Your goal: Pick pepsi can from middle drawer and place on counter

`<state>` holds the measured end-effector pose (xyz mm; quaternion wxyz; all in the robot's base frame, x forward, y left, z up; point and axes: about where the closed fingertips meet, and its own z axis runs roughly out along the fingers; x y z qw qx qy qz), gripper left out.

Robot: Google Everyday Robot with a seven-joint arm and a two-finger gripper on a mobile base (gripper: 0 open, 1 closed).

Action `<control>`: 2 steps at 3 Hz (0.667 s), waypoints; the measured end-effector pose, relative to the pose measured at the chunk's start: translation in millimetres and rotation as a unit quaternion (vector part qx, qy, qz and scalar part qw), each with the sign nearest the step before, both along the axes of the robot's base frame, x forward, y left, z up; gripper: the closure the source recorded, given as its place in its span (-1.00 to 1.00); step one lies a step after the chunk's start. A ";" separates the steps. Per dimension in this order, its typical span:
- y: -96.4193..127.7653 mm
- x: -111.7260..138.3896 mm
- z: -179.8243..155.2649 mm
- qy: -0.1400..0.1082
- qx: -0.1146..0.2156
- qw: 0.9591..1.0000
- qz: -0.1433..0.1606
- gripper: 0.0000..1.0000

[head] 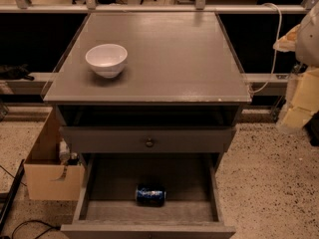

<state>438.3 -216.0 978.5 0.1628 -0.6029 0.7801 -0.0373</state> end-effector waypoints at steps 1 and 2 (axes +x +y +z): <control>0.0 0.0 0.0 0.000 0.000 1.000 0.000 -1.00; -0.4 -10.9 -13.0 0.002 0.073 0.997 0.001 -1.00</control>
Offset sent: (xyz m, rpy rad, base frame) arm -0.0222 -0.0080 -0.0333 0.4064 0.0580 -0.0056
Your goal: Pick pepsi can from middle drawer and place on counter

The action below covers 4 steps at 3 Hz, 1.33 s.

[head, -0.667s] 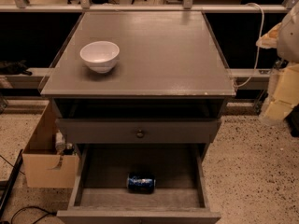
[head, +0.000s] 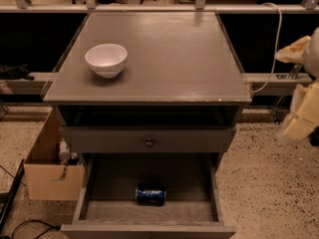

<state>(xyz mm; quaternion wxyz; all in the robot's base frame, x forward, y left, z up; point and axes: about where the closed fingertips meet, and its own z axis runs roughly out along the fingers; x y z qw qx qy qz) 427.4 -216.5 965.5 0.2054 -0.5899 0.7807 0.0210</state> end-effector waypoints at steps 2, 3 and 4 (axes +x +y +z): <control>26.0 -45.5 -79.5 0.034 0.140 0.990 0.004 -1.00; 58.1 -55.7 -116.6 0.048 0.148 0.987 0.026 -1.00; 92.6 -58.2 -157.8 0.053 0.134 0.989 0.040 -1.00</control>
Offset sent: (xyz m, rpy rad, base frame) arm -0.0732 0.0519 -0.1357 0.4220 0.1354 0.0385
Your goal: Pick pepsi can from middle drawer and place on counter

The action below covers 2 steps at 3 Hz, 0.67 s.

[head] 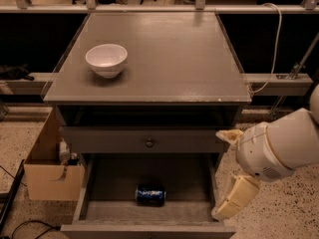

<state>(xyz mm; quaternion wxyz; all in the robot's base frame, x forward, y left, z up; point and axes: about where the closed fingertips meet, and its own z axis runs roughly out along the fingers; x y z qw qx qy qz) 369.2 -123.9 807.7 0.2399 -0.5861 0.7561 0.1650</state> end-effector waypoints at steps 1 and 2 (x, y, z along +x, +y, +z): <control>0.0 0.0 0.0 0.000 0.000 1.000 0.000 -1.00; 8.3 -9.0 -7.8 -0.004 0.022 1.000 0.001 -1.00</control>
Offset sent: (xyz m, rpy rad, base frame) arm -0.0224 0.0190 -0.0214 0.1195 -0.0164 0.0021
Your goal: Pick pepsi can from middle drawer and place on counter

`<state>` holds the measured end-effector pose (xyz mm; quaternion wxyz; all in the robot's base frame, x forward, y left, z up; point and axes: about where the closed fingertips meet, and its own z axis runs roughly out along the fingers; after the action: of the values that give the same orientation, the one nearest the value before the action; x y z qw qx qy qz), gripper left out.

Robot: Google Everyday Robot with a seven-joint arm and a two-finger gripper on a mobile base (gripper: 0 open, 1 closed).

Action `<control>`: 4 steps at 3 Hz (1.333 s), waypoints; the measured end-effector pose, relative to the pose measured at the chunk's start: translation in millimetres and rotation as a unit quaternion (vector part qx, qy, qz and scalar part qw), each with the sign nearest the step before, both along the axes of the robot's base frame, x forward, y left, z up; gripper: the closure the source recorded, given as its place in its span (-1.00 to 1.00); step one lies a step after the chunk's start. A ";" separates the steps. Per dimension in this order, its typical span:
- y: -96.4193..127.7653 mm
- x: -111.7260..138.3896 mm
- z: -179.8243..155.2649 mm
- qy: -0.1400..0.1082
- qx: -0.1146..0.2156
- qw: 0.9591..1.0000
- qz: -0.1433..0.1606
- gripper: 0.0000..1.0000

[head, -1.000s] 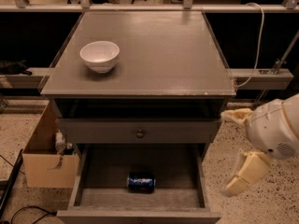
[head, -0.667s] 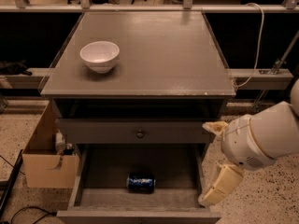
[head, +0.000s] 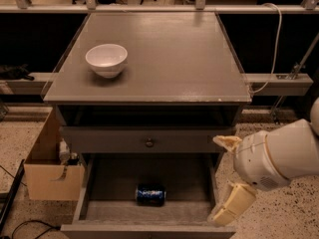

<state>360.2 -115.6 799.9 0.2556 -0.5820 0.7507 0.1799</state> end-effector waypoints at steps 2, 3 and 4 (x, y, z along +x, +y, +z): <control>24.0 8.1 -75.9 0.021 0.049 0.998 -0.035 -1.00; 27.9 28.9 -111.1 0.011 0.045 0.997 -0.055 -1.00; 21.5 53.6 -143.7 0.002 0.034 0.997 -0.075 -1.00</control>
Offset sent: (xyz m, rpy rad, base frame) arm 0.0342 0.0289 -0.1317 0.1288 0.0441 -0.1618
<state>413.8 -94.1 656.2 0.2861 -0.5146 0.7864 0.1869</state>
